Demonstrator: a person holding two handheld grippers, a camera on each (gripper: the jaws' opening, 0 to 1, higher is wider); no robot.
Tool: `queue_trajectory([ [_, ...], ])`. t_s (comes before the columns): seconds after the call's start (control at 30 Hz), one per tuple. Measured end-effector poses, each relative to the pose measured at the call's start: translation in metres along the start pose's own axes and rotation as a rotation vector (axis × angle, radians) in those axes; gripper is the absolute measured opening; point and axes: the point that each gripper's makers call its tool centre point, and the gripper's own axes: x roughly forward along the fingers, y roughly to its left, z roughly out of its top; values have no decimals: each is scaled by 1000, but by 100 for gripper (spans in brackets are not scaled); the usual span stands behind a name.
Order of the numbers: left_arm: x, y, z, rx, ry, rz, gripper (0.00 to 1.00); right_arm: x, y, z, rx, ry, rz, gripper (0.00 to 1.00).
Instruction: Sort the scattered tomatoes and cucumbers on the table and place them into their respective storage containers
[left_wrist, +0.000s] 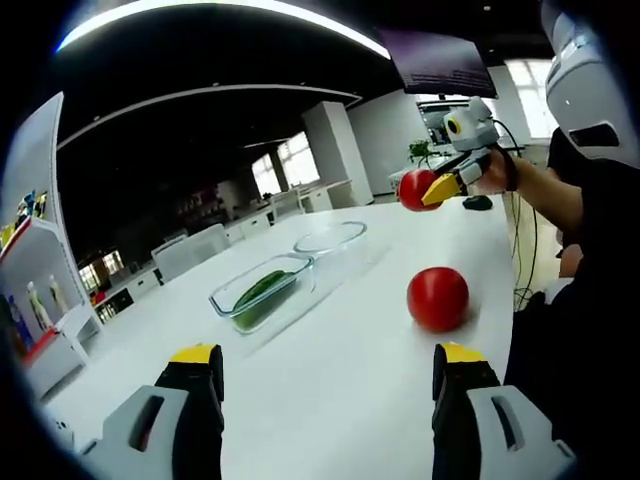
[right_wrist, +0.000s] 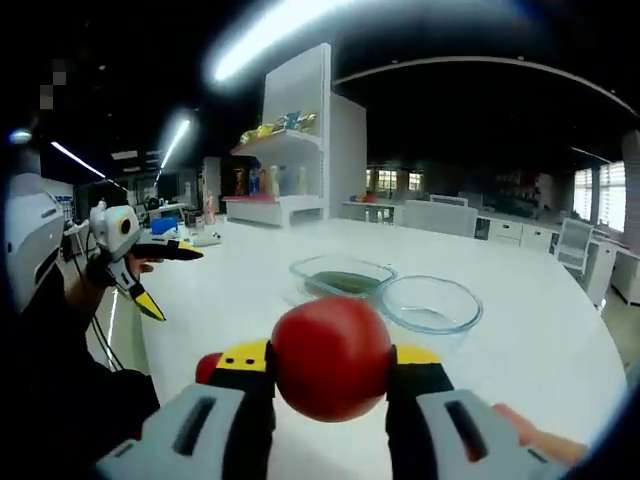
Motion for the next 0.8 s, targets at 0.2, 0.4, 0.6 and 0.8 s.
queue_trajectory([
  [0.2, -1, -2, 1, 4, -1, -2, 86, 3, 1, 5, -5, -5, 6, 39],
  [0.4, -3, -2, 0, 6, 1, 1, 86, 12, -1, 10, -18, -5, 12, 39],
  [0.6, -5, -1, 0, 7, 2, 4, 86, 22, -11, 23, -14, -23, 16, 39],
  [0.8, -5, 0, -1, 4, 0, 3, 86, 37, -34, 36, 0, -30, -8, 38],
])
